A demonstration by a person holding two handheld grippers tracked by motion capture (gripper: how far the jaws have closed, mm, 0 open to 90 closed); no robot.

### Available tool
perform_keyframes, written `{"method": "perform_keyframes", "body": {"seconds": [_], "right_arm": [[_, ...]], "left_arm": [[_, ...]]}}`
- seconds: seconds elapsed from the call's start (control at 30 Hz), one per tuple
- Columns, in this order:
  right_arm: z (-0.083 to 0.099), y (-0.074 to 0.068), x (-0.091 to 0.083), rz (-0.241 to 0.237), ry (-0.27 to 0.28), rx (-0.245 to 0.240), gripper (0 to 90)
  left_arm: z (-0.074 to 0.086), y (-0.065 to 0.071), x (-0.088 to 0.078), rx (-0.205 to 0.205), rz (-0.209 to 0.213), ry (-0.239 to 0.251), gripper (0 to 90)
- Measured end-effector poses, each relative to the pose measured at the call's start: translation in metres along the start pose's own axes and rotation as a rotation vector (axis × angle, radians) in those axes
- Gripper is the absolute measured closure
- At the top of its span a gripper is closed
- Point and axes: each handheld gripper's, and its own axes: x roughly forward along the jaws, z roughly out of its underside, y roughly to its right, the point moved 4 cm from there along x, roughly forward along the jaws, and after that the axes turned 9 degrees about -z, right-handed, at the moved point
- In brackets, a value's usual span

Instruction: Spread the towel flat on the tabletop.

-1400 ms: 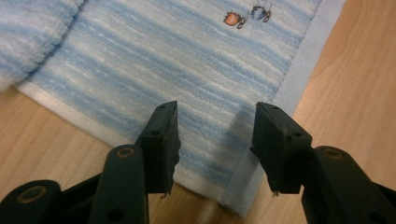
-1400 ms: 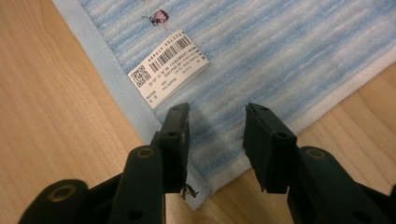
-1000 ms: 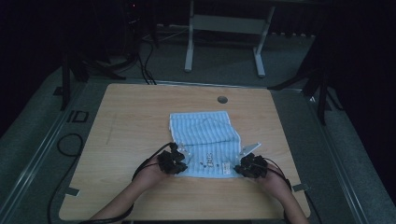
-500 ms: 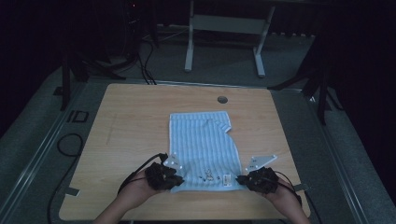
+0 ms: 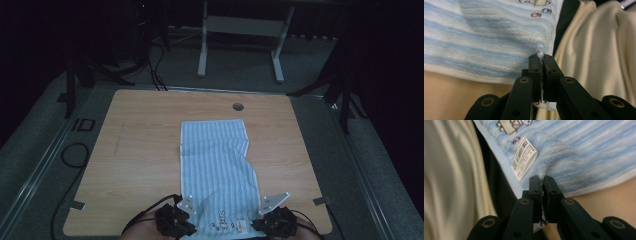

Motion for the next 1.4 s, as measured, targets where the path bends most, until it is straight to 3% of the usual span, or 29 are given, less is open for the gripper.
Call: {"method": "perform_keyframes", "body": {"seconds": [0.07, 0.13, 0.23, 0.3, 0.37, 0.47, 0.57, 0.63, 0.7, 0.77, 0.87, 0.93, 1.0, 1.07, 1.13, 1.3, 1.4], "right_arm": [[0.004, -0.004, 0.002, -0.029, -0.014, 0.013, 82.1], [0.005, -0.005, 0.001, -0.032, -0.006, 0.006, 75.8], [-0.003, 0.001, -0.014, 0.010, 0.037, -0.010, 75.6], [-0.014, 0.009, -0.030, 0.055, 0.078, -0.016, 82.0], [-0.028, 0.022, -0.044, 0.119, 0.120, -0.032, 87.9], [-0.051, 0.050, -0.056, 0.175, 0.156, -0.041, 89.7], [-0.074, 0.081, -0.057, 0.220, 0.152, -0.043, 89.5], [-0.090, 0.103, -0.056, 0.250, 0.164, -0.038, 85.9], [-0.107, 0.128, -0.055, 0.266, 0.188, -0.013, 79.9], [-0.122, 0.156, -0.054, 0.312, 0.209, 0.037, 75.9], [-0.143, 0.196, -0.049, 0.351, 0.214, 0.087, 72.3], [-0.153, 0.217, -0.042, 0.352, 0.207, 0.123, 69.8], [-0.159, 0.231, -0.031, 0.365, 0.175, 0.139, 58.6], [-0.163, 0.242, -0.018, 0.368, 0.143, 0.150, 56.2], [-0.164, 0.250, -0.006, 0.383, 0.098, 0.155, 56.1], [-0.165, 0.264, 0.017, 0.356, 0.030, 0.195, 57.6], [-0.166, 0.269, 0.019, 0.332, 0.033, 0.236, 59.6]], "left_arm": [[0.003, 0.004, 0.005, 0.017, 0.033, -0.028, 81.2], [0.002, 0.003, 0.004, 0.007, 0.041, -0.020, 76.7], [-0.006, -0.012, -0.009, -0.013, -0.020, 0.023, 73.8], [-0.014, -0.029, -0.021, -0.014, -0.081, 0.055, 74.2], [-0.024, -0.050, -0.030, -0.040, -0.152, 0.091, 81.2], [-0.037, -0.087, -0.035, -0.096, -0.224, 0.123, 88.8], [-0.051, -0.124, -0.036, -0.121, -0.312, 0.134, 88.7], [-0.063, -0.150, -0.036, -0.158, -0.345, 0.149, 87.6], [-0.071, -0.169, -0.033, -0.175, -0.344, 0.138, 79.7], [-0.079, -0.193, -0.025, -0.201, -0.366, 0.110, 71.0], [-0.088, -0.223, -0.015, -0.226, -0.404, 0.126, 71.0], [-0.092, -0.239, -0.008, -0.268, -0.424, 0.115, 66.5], [-0.095, -0.250, 0.000, -0.286, -0.483, 0.110, 56.8], [-0.096, -0.260, 0.007, -0.310, -0.520, 0.089, 50.3], [-0.097, -0.266, 0.013, -0.313, -0.523, 0.061, 48.3], [-0.102, -0.272, 0.027, -0.295, -0.533, 0.016, 48.5], [-0.101, -0.276, 0.033, -0.310, -0.544, -0.013, 48.5]]}}
